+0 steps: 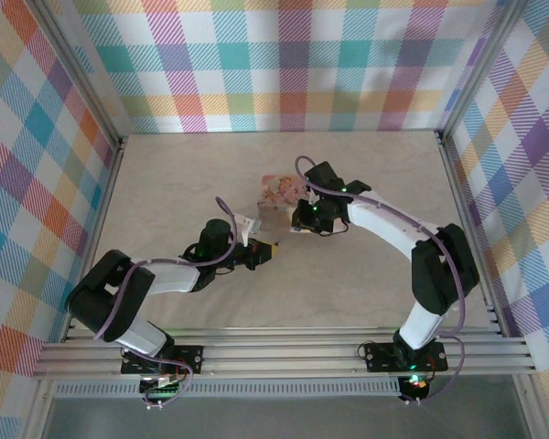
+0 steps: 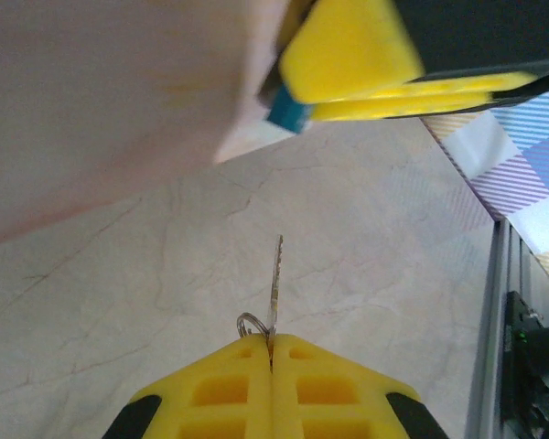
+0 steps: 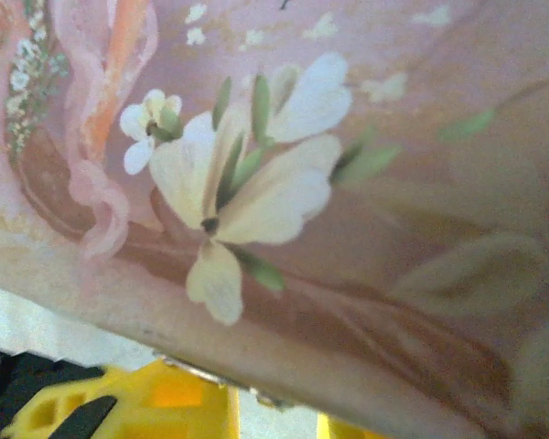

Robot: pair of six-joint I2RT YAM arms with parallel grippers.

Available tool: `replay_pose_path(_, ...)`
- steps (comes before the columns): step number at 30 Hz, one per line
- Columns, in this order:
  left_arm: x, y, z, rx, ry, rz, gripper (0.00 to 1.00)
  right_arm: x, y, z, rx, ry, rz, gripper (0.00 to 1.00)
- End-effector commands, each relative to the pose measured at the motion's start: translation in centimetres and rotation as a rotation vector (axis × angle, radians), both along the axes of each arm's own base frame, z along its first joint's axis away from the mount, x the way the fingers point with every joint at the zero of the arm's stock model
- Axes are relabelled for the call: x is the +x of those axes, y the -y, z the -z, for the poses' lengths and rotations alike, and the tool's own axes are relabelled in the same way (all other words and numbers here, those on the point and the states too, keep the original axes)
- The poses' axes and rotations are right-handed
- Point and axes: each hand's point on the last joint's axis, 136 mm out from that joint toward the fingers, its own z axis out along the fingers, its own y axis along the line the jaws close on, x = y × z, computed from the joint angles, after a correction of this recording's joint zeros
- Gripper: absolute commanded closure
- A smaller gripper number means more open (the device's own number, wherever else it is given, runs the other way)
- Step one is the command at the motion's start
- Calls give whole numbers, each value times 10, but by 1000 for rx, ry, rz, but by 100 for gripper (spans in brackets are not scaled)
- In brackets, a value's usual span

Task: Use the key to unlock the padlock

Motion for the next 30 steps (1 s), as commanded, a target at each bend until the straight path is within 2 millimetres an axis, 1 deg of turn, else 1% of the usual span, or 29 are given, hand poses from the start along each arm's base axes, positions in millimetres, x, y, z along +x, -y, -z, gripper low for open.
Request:
replay_pose_path(1, 7, 7, -11, -46, 74, -17, 100, -5, -2, -22, 83, -24, 29, 100)
replay_pose_path(8, 7, 20, -11, -50, 108, -18, 100, -4, -8, -23, 174, -65, 45, 100)
replay_pose_path(17, 15, 35, -9, -58, 151, -33, 100, -6, -10, -29, 224, -93, 29, 100)
replay_pose_path(22, 19, 38, -13, -65, 171, -42, 100, -8, -11, -32, 252, -117, 27, 100)
replay_pose_path(30, 18, 39, -25, -60, 217, -48, 100, -8, -13, -38, 292, -136, 33, 100)
